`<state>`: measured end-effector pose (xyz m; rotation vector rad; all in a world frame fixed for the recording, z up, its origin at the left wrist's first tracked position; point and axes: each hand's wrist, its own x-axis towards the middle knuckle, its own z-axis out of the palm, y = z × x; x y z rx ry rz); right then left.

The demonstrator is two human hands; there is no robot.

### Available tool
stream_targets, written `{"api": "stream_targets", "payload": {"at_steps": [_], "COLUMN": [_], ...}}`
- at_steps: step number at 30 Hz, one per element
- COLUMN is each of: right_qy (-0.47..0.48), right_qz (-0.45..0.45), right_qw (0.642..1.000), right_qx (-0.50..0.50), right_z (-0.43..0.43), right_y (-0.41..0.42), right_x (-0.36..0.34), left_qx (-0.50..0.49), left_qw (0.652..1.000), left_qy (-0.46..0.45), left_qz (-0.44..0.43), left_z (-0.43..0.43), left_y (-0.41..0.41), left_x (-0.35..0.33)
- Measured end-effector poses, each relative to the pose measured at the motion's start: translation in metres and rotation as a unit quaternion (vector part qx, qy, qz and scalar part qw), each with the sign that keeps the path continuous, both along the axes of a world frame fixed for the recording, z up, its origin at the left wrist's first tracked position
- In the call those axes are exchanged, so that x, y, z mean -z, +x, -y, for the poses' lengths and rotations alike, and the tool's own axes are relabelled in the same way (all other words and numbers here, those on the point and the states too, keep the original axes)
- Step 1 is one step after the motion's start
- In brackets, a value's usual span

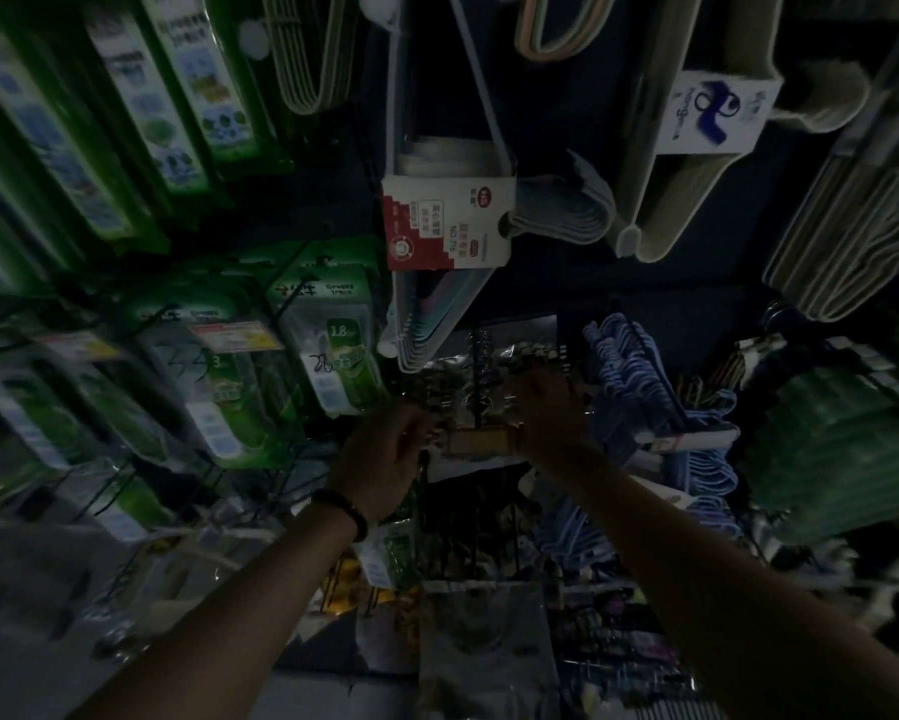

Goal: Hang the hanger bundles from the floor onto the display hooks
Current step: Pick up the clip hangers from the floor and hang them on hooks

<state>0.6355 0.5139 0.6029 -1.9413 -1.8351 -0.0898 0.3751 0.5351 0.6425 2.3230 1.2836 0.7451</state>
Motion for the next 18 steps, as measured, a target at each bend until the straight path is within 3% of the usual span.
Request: {"api": "stream_targets", "payload": {"at_steps": [3, 5, 10, 16, 18], "right_qy": [0.05, 0.064, -0.077, -0.041, -0.078], "right_qz": [0.059, 0.074, -0.004, 0.057, 0.045], "right_qw": [0.996, 0.994, 0.996, 0.993, 0.993], "right_qx": [0.044, 0.041, 0.051, 0.089, 0.076], "right_z": [0.017, 0.03, 0.053, 0.053, 0.045], "right_y": [0.003, 0.003, 0.003, 0.01, 0.012], "right_x": [0.009, 0.021, 0.03, 0.019, 0.015], "left_qx": [0.015, 0.032, 0.0, -0.009, -0.016], "left_qw": [0.975, 0.951, 0.943, 0.947, 0.943], "left_qy": [-0.06, -0.09, -0.137, -0.191, -0.217], "left_qz": [-0.214, -0.294, -0.302, -0.258, -0.253], "left_z": [-0.008, -0.01, -0.013, -0.01, -0.007], "left_y": [0.002, 0.008, 0.016, 0.022, 0.028], "left_x": [0.032, 0.048, 0.061, 0.054, 0.056]}}
